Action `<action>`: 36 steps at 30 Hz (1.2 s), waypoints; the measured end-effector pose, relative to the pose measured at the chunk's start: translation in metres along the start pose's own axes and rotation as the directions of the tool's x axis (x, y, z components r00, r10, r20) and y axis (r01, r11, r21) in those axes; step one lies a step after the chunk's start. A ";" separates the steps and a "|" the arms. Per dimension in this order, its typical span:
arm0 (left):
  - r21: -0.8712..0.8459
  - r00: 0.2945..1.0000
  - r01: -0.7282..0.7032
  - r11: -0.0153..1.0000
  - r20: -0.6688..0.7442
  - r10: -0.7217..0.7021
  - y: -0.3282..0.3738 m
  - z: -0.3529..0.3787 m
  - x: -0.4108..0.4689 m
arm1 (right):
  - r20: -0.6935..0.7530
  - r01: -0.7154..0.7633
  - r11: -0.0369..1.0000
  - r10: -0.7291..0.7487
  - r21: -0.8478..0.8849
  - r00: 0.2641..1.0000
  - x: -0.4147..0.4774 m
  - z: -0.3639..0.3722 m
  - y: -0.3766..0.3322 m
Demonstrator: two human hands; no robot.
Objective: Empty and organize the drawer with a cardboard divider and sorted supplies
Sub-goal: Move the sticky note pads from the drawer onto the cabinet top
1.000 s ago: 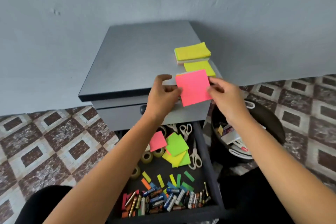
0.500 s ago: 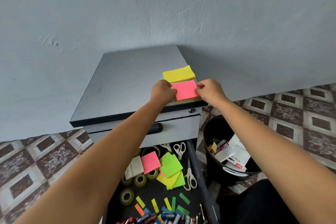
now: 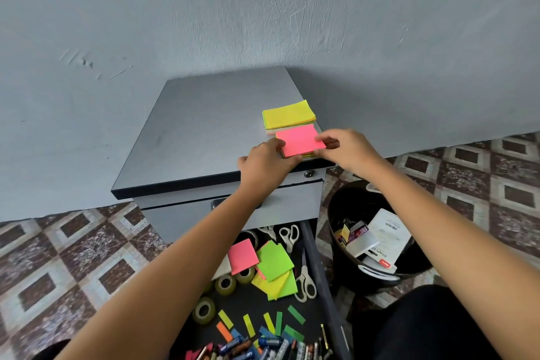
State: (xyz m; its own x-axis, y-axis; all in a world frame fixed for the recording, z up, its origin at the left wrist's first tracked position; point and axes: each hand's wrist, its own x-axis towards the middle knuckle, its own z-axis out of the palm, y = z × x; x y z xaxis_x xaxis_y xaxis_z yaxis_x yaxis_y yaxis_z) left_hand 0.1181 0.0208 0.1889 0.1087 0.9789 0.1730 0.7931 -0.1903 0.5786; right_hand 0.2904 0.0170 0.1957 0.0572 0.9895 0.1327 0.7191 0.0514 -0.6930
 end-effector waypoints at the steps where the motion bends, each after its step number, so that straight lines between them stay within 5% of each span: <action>1: 0.005 1.000 -0.004 1.000 -0.016 0.005 0.001 0.001 -0.001 | -0.015 0.000 1.000 0.000 -0.011 1.000 0.001 0.001 0.000; 10: -0.032 0.998 0.023 0.999 -0.051 -0.024 -0.003 0.003 0.003 | -0.093 0.006 1.000 -0.005 0.013 0.996 0.000 0.009 0.000; 16: -0.206 0.984 -0.142 0.968 -0.137 0.115 -0.024 -0.002 -0.029 | -0.291 0.066 0.993 -0.036 0.094 0.956 -0.042 0.025 -0.005; 21: -0.272 0.975 -0.108 0.956 -0.218 0.048 -0.074 0.008 -0.087 | -0.062 0.017 0.983 -0.006 0.185 0.998 -0.094 0.063 0.004; 25: -0.213 0.993 0.121 0.969 0.035 -0.116 -0.127 0.041 -0.116 | 0.215 -0.105 0.980 0.068 0.169 0.974 -0.115 0.119 0.030; 28: -0.136 0.943 0.265 0.955 0.244 -0.227 -0.160 0.068 -0.124 | 0.368 -0.187 0.979 0.143 0.086 0.919 -0.118 0.163 0.053; 36: -0.025 0.823 0.417 0.909 0.434 -0.366 -0.210 0.118 -0.116 | 0.421 -0.269 0.951 0.309 -0.153 0.853 -0.096 0.243 0.090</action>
State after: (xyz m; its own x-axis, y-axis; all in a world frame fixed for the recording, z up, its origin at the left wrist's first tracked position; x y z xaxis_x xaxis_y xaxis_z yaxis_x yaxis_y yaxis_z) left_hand 0.0100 -0.0445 -0.0469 0.0592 0.9078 -0.4152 0.7510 0.2335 0.6176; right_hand 0.1812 -0.0408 -0.0518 -0.0205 0.9167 -0.3990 0.7743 -0.2379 -0.5864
